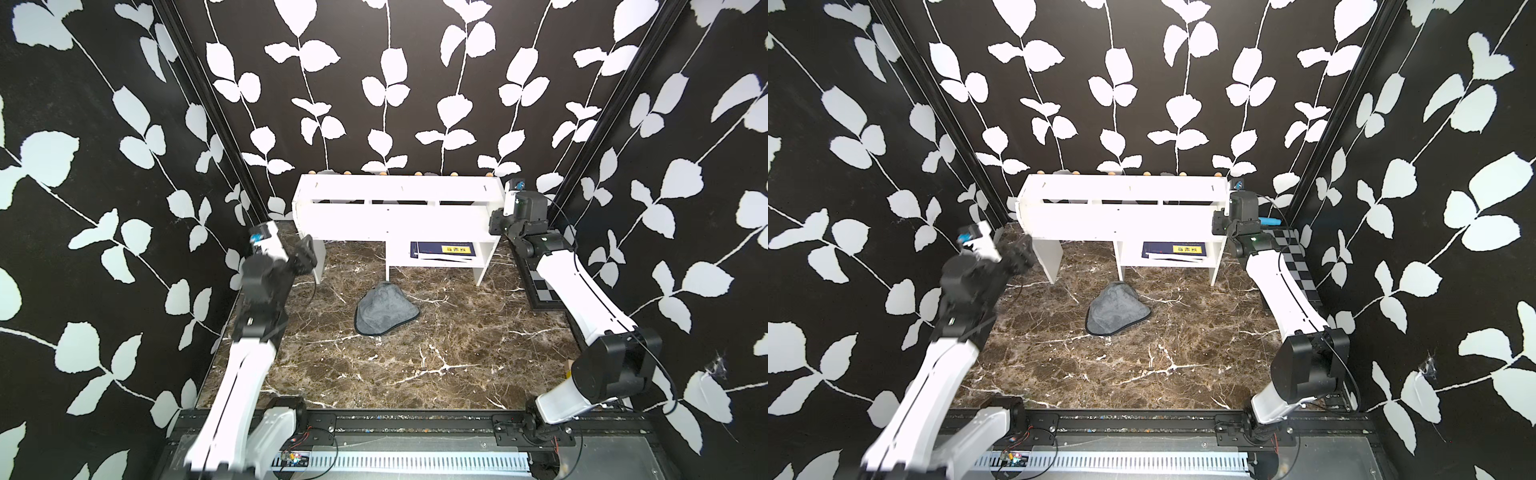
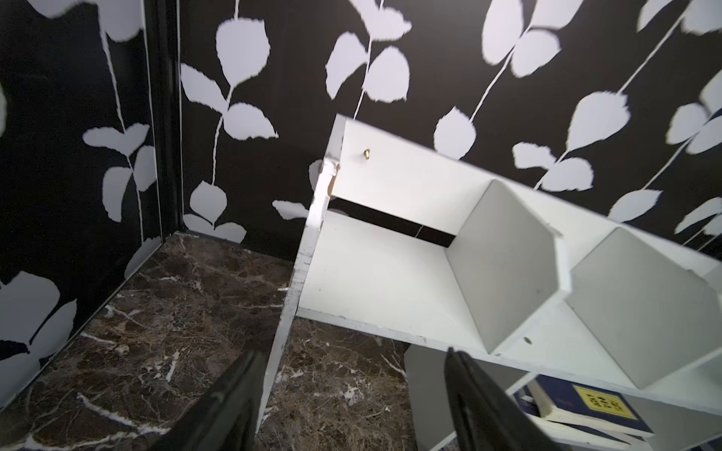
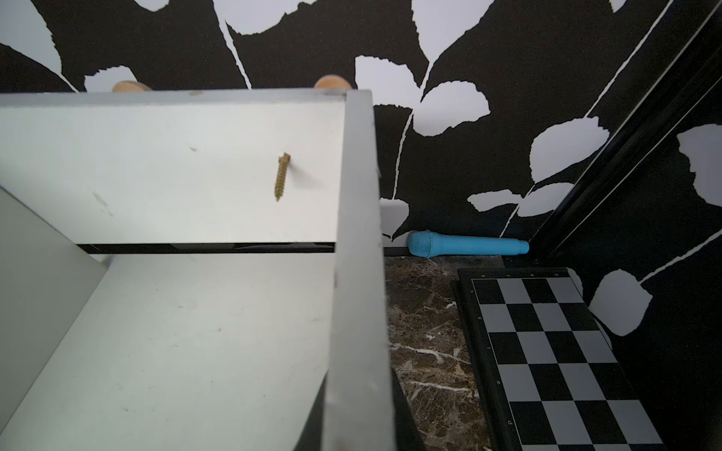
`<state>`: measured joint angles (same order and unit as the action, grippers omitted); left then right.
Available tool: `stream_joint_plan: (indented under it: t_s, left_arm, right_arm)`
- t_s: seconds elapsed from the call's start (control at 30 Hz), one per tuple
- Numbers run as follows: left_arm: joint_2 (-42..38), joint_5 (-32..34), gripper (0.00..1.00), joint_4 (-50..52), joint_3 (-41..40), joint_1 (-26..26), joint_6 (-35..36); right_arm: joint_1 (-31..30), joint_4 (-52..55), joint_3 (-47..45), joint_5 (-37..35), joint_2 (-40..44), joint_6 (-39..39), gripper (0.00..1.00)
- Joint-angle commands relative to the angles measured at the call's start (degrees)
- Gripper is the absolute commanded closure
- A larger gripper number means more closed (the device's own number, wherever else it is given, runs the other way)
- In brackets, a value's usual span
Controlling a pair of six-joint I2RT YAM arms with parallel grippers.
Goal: Wipe the bookshelf clean with a cloth
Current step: Hold the shelf at the center of the board, then pick up the cleaning item at the center of the board.
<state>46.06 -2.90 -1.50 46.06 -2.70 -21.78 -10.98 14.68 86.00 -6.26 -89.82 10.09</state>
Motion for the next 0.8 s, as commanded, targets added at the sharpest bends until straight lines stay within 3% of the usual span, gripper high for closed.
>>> stream_joint_plan:
  t_s: [0.0, 0.07, 0.17, 0.23, 0.33, 0.37, 0.43, 0.6, 0.67, 0.77]
  left_arm:
    - [-5.73, 0.61, 0.2, 9.05, -3.15, -1.02, -1.24]
    - [-7.46, 1.25, 0.18, 10.91, -4.42, -4.19, -0.81]
    - [-7.02, -0.73, 0.18, 7.13, -10.54, -10.01, -5.93]
    - [-4.44, 2.19, 0.17, 4.3, -13.93, -18.62, -7.75]
    - [2.64, 11.57, 0.11, -3.61, -17.47, -33.97, -8.13]
    - [6.6, 13.13, 0.1, -6.04, -17.79, -36.55, -9.0]
    - [14.38, 12.75, 0.09, -11.4, -17.82, -38.9, -12.6]
    - [29.25, 13.57, 0.09, -22.63, -16.67, -39.11, -16.51]
    - [34.39, 13.59, 0.14, -25.63, -14.89, -39.13, -16.55]
    - [40.97, 14.2, 0.29, -28.53, -12.67, -39.11, -17.65]
  right_arm:
    - [0.21, 2.8, 0.56, 0.07, -0.8, 8.78, 1.0]
    - [0.26, 3.36, 0.91, 0.4, -0.96, 8.66, 1.0]
    - [0.34, 3.32, 0.43, 0.54, -0.59, 8.63, 1.0]
    - [0.43, 2.61, -0.57, 0.7, -0.07, 8.86, 1.0]
    - [0.61, 2.29, -1.41, 1.07, 0.26, 9.24, 1.0]
    - [0.61, 2.33, -1.56, 1.16, 0.26, 9.32, 1.0]
    - [0.61, 2.37, -1.77, 1.39, 0.41, 9.34, 1.0]
    - [0.7, 1.71, -3.62, 1.17, 1.75, 9.39, 1.0]
    - [0.74, 1.58, -3.89, 1.16, 2.16, 9.42, 1.0]
    - [0.85, 1.51, -4.06, 1.41, 2.73, 9.51, 1.0]
